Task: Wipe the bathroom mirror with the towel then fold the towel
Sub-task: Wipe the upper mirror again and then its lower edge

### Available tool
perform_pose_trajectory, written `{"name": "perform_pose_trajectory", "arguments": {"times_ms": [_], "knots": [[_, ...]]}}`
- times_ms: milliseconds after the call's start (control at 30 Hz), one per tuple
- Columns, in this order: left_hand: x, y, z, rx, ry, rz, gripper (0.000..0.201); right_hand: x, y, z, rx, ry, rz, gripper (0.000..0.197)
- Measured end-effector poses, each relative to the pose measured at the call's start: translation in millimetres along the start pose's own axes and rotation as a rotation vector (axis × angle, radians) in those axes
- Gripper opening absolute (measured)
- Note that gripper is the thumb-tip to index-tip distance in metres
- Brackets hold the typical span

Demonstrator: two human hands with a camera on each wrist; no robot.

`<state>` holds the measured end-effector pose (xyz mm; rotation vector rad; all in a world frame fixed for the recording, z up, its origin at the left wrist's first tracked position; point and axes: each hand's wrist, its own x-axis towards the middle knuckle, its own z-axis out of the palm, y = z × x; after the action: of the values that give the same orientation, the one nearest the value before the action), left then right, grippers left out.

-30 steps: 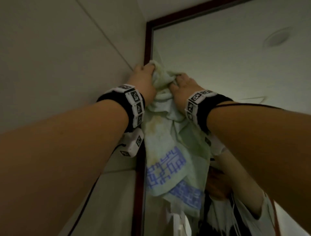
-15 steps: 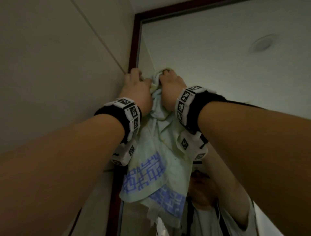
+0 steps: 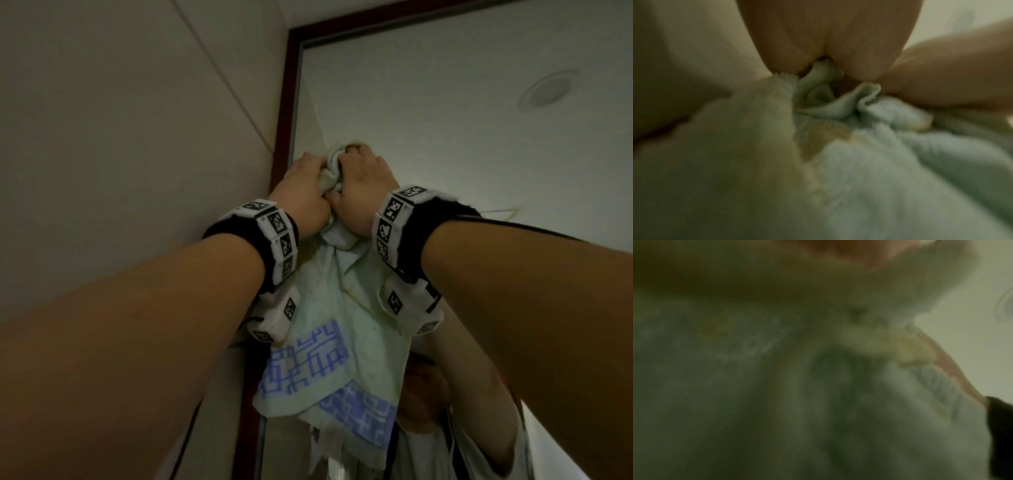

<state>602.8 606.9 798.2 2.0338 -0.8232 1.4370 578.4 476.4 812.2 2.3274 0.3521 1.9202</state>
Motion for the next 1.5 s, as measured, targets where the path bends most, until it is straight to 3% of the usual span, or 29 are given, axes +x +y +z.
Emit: {"name": "perform_pose_trajectory", "arguments": {"times_ms": [67,133,300,600,700,800,1033,1333,1500], "knots": [[0,-1,6,0.089,-0.005,0.036,0.046,-4,1,-2,0.067,0.019,0.007,0.045],[-2,-1,12,0.179,-0.005,0.070,0.057,-9,3,-5,0.120,0.026,0.010,0.055],[-10,0,10,0.366,0.101,0.041,0.060,-15,4,-8,0.015,-0.007,-0.059,0.061],[-6,5,16,0.045,-0.078,-0.006,0.064,-13,3,-7,-0.091,-0.122,-0.029,0.069],[18,-6,12,0.046,-0.067,-0.013,0.068,8,-6,-9,-0.066,-0.133,0.001,0.068],[27,-7,13,0.082,-0.051,-0.005,0.085,23,-11,-1,-0.074,-0.115,0.012,0.062],[13,-11,12,0.100,-0.004,0.020,0.071,15,-14,5,-0.096,-0.119,-0.056,0.058],[-24,-19,17,0.101,-0.029,0.021,0.065,-22,-21,17,-0.075,-0.146,-0.103,0.065],[-73,-23,37,0.086,-0.039,-0.012,0.065,-76,-27,31,-0.044,-0.136,-0.123,0.065]]}}
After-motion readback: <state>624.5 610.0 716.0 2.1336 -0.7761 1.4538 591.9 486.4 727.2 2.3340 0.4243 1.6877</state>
